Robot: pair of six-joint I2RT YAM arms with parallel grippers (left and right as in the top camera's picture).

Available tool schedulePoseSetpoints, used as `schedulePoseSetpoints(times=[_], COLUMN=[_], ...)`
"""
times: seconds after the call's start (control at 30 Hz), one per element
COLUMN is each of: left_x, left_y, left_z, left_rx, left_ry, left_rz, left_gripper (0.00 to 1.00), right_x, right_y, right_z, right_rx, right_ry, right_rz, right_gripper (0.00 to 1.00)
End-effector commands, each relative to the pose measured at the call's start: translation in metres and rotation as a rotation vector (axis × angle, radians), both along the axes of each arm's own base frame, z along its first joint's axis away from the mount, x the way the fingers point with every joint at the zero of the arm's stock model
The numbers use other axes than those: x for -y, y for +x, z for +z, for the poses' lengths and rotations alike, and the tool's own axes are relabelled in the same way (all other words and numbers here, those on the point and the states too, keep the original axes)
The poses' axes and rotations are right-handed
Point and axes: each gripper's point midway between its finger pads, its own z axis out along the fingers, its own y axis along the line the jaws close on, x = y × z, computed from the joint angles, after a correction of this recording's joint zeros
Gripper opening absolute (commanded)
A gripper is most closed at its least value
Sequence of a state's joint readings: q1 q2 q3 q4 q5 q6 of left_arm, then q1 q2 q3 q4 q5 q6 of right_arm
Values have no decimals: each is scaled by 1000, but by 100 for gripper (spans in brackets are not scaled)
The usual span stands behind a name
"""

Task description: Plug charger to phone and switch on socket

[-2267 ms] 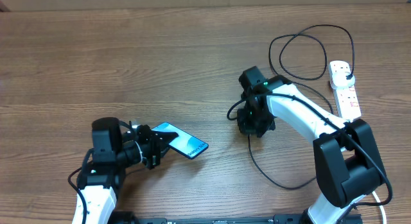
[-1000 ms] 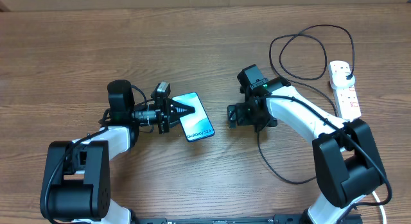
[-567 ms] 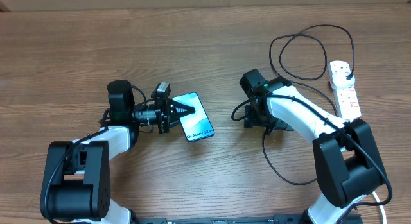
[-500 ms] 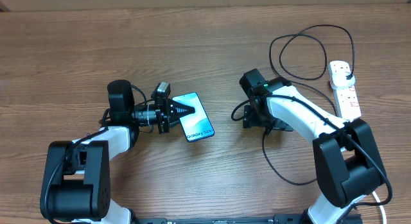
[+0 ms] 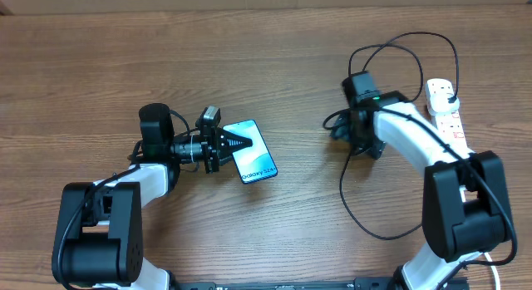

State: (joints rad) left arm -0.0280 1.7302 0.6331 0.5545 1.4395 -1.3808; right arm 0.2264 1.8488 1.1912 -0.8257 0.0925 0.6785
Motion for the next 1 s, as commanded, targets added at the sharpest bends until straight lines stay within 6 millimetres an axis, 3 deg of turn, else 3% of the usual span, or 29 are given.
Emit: schedulePoseSetpoints(times=[0.0,0.23,0.47,0.67,0.73,0.97], left_x=[0,0,0,0,0,0], left_y=[3,3,-2,-1,-1,0], left_z=[8,8,10,10,10,10], left_rx=[46,52,52,52,52,52], left_ry=[-12,-11,-27,-25,-25,-22], left_rz=[-20,-21,-47,-44,-44,-39], left_gripper=[4,4,4,4,4,4], right_x=[-4,-10,-1,-1,-3,-5], right_y=[7,3,-16,-32,-35,-44], right_z=[-1,-10,-41,-63,-65,-64], right_rx=[-2,-24,-132,-229,-244,-281], right_ry=[96,115,60,54,68,83], right_rz=[-20,-9,-19,-20,-20,-22], right_gripper=[75,66,57,39,33,29])
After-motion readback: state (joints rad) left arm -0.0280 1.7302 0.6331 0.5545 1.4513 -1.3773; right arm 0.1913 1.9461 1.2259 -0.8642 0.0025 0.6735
